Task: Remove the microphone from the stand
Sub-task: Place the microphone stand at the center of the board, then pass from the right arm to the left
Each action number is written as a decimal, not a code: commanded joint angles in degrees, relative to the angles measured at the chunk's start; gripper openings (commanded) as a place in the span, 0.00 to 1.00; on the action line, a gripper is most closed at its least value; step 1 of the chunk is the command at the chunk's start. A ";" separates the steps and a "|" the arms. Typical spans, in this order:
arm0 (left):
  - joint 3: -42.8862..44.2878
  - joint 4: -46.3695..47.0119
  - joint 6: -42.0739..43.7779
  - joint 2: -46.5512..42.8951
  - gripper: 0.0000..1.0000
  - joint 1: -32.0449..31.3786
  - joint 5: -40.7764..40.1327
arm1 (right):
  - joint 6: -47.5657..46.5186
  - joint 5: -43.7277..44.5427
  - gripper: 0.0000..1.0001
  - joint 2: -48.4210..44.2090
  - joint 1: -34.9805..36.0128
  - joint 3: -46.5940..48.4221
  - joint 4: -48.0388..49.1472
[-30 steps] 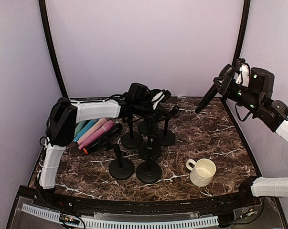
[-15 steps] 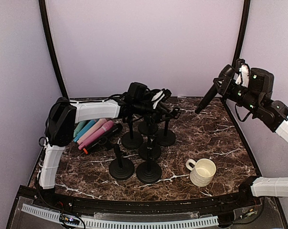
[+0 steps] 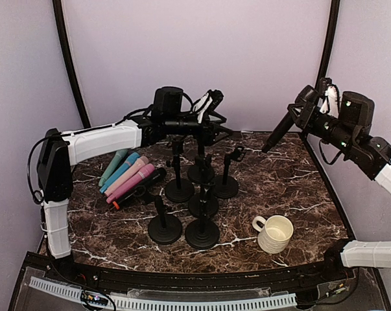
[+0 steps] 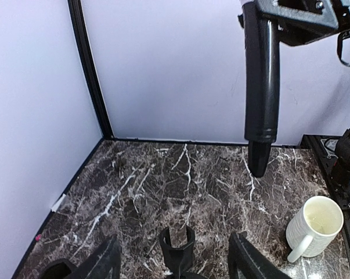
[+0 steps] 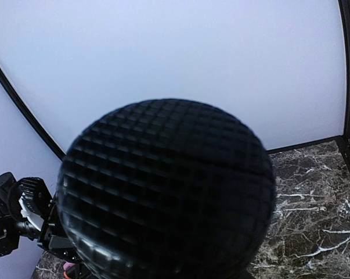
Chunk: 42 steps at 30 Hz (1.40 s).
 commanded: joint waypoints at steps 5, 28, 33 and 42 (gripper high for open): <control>-2.21 -0.09 -6.32 -11.14 0.67 -0.39 -0.59 | -0.09 -11.98 0.00 -0.11 -0.24 1.48 12.53; -0.48 -9.54 -18.03 -14.82 0.69 -6.37 3.38 | -2.86 -24.94 0.00 12.21 12.84 5.17 27.72; -0.48 -8.46 -18.19 -15.01 0.50 -6.48 3.07 | -3.42 -24.94 0.00 12.73 13.21 5.41 27.11; -0.41 -8.67 -17.96 -15.07 0.33 -6.57 2.45 | -4.05 -25.31 0.00 13.67 13.69 6.05 25.77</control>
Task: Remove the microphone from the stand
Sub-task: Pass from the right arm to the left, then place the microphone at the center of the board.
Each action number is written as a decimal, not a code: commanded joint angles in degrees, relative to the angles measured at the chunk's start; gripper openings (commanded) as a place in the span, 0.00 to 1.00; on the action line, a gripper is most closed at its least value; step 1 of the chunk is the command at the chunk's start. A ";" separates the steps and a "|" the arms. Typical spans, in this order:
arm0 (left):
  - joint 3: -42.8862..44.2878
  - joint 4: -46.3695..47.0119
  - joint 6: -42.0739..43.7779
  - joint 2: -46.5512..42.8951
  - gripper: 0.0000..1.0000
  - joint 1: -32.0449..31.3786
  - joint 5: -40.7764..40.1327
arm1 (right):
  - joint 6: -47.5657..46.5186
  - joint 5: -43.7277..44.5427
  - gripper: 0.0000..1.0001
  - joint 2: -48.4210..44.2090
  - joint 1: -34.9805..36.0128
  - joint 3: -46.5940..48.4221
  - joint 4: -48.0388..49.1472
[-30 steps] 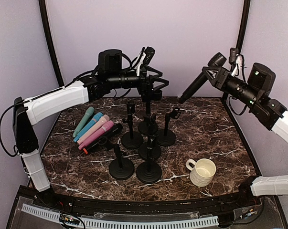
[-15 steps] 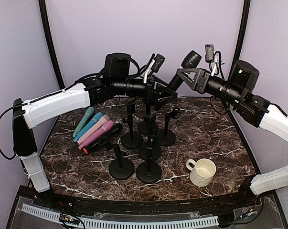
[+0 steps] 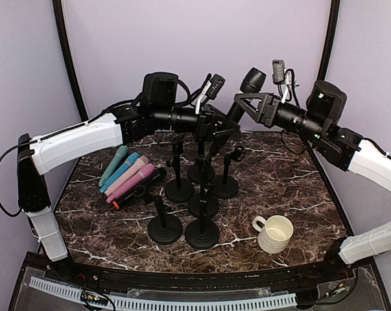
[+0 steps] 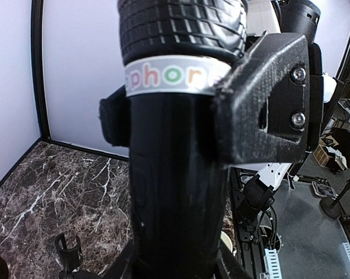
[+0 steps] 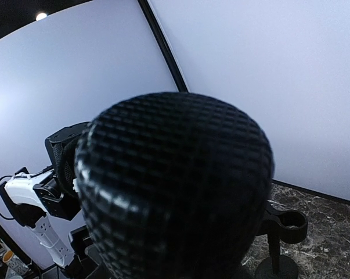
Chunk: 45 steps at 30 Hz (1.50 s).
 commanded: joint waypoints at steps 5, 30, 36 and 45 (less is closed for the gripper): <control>0.92 0.32 -0.48 -2.15 0.26 -0.24 -1.29 | -1.55 -0.32 0.00 0.31 0.84 2.40 1.70; -0.47 -10.82 3.67 -11.76 0.05 3.40 -13.48 | 0.16 30.04 0.82 -7.87 0.24 -2.76 -6.01; -6.49 -18.59 4.11 -19.37 0.05 9.40 -19.97 | 5.14 31.33 0.82 -11.32 -6.38 -7.48 -8.77; -24.46 -26.13 3.91 -30.30 0.03 22.19 -24.03 | 6.66 27.91 0.82 -12.27 -12.78 -10.04 -12.05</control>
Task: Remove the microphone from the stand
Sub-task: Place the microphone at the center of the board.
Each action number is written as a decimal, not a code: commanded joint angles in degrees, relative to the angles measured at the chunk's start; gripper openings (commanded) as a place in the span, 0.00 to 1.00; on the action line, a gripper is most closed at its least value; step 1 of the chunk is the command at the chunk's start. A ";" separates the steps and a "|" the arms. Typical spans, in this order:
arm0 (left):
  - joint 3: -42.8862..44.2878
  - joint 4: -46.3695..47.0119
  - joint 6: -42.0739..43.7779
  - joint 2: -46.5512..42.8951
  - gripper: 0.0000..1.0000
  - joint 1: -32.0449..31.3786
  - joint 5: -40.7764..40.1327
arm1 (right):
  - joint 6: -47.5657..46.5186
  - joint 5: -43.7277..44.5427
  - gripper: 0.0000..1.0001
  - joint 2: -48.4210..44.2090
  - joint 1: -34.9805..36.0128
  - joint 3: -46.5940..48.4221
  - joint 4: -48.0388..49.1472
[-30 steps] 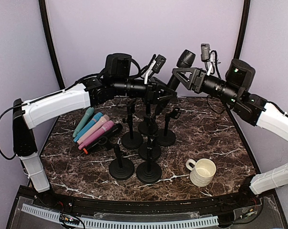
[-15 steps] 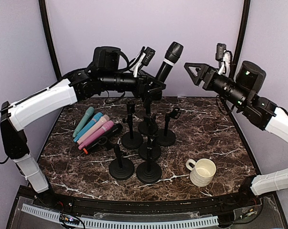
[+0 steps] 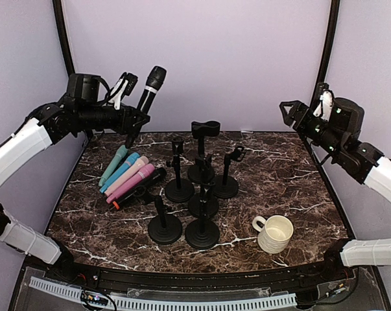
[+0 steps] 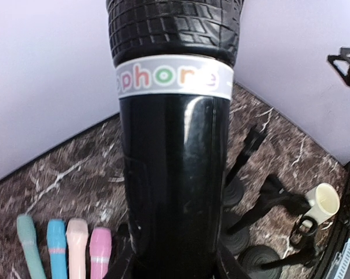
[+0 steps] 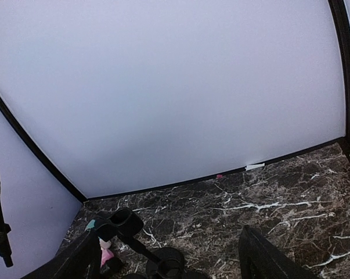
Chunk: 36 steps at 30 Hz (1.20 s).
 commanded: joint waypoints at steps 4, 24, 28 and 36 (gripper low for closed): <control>-17.28 -3.35 -0.50 -6.03 0.03 6.77 -1.86 | 1.67 -1.02 0.82 -1.10 -1.80 -1.18 -0.70; -28.34 -1.32 2.93 5.14 0.03 7.20 2.98 | 3.36 -2.00 0.83 -0.83 -3.13 -2.81 0.11; -28.17 -0.14 3.36 7.08 0.03 7.01 4.28 | 3.23 -1.56 0.83 -1.18 -3.34 -2.68 -0.18; -24.97 -1.98 4.91 13.32 0.07 3.42 0.55 | 3.63 -1.82 0.83 -0.84 -3.58 -2.77 -0.18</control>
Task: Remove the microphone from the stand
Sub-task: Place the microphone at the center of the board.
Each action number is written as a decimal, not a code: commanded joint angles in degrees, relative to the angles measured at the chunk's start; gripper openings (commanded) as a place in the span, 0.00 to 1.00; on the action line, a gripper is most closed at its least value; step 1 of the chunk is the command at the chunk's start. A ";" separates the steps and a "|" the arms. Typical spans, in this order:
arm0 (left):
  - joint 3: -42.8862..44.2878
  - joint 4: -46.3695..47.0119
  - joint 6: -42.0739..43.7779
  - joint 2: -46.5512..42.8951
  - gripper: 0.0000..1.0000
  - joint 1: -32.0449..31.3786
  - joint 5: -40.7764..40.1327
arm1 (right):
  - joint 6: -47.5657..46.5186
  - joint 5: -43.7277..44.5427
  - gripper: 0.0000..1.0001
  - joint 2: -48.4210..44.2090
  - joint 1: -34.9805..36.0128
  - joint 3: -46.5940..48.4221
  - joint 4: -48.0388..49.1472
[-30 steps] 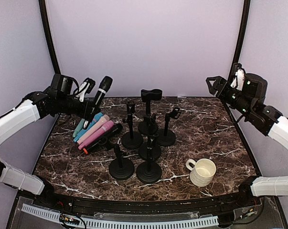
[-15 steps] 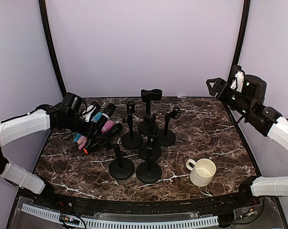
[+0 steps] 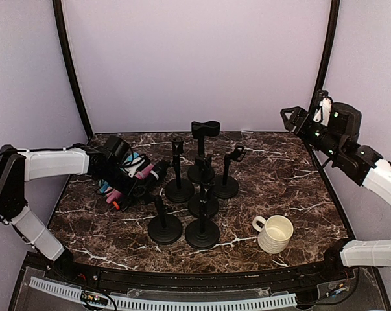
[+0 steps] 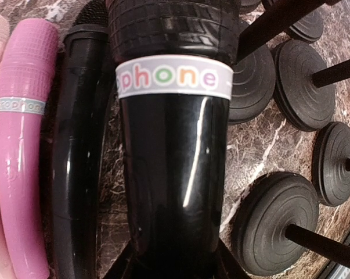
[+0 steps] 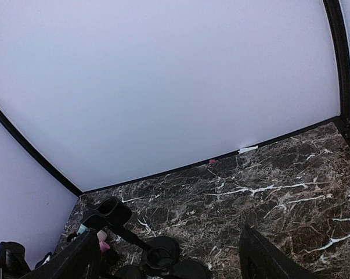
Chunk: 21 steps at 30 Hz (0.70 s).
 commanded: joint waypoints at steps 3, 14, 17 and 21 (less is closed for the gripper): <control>3.74 -0.97 1.93 4.62 0.08 -2.77 -1.89 | 0.80 -0.05 0.83 -0.72 -0.55 -0.32 2.07; 5.14 -1.79 1.79 9.53 0.13 -3.04 -4.57 | 0.61 0.53 0.83 -1.40 -0.82 -0.52 0.91; 5.05 -1.77 1.89 9.96 0.14 -3.04 -5.10 | 0.71 0.50 0.83 -1.39 -0.90 -0.62 0.89; 4.99 -1.68 1.56 10.50 0.16 -3.01 -6.92 | 0.72 0.41 0.83 -1.29 -0.99 -0.62 1.02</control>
